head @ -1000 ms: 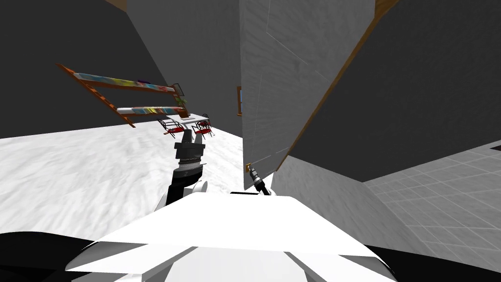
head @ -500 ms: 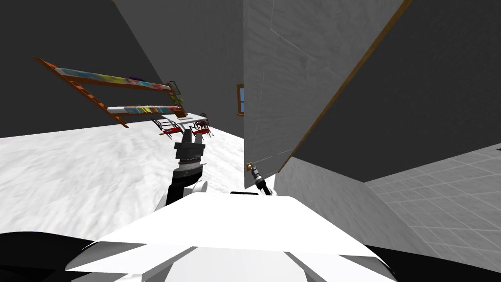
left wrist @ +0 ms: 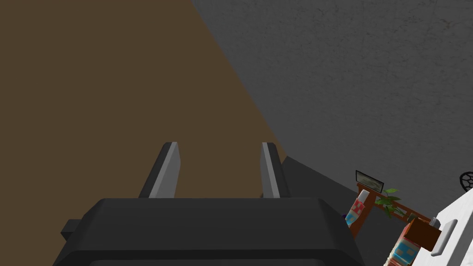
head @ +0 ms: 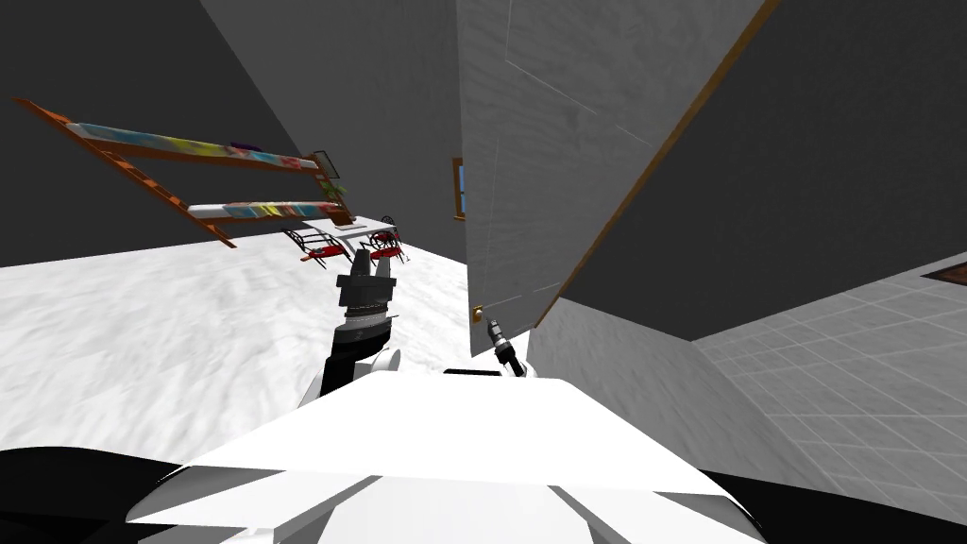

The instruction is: Push the door open

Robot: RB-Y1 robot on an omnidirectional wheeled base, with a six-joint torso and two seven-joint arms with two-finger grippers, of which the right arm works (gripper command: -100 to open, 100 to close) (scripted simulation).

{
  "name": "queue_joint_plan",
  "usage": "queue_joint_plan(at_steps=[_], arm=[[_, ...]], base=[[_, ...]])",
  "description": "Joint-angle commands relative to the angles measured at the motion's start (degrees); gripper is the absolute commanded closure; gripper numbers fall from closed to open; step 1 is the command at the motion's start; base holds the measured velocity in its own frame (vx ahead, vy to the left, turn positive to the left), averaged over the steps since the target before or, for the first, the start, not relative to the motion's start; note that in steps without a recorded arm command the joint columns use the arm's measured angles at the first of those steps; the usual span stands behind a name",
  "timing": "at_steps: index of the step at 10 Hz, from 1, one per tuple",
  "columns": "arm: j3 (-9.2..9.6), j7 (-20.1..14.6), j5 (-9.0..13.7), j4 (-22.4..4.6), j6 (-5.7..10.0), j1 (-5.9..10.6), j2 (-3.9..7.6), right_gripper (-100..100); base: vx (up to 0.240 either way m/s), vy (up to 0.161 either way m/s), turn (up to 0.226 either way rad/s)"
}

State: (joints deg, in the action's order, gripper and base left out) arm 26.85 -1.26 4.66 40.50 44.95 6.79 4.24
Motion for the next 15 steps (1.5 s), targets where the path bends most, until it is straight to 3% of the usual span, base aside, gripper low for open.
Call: queue_joint_plan(at_steps=[1, 5, 6, 9, 14, 15], arm=[[0.12, -0.2, 0.0, 0.2, -0.23, 0.01, -0.18, -100], [0.46, -0.7, 0.2, 0.9, -0.9, -0.06, -1.39, -100], [0.35, -0.6, 0.2, -0.1, -0.32, 0.31, -1.31, -100], [-0.07, -0.4, 0.3, -0.5, 0.09, 0.44, -0.79, -100], [-0.6, 0.0, 0.4, -0.8, 0.46, 0.52, -1.34, -100], [-0.6, 0.0, 0.4, -0.8, 0.46, 0.52, -1.34, 100]], base=[[-0.216, -0.079, -0.025], [-0.21, -0.045, -0.03], [-0.089, -0.011, -0.005], [0.144, 0.082, 0.025], [0.203, 0.1, 0.024], [-0.015, -0.006, -0.012]])
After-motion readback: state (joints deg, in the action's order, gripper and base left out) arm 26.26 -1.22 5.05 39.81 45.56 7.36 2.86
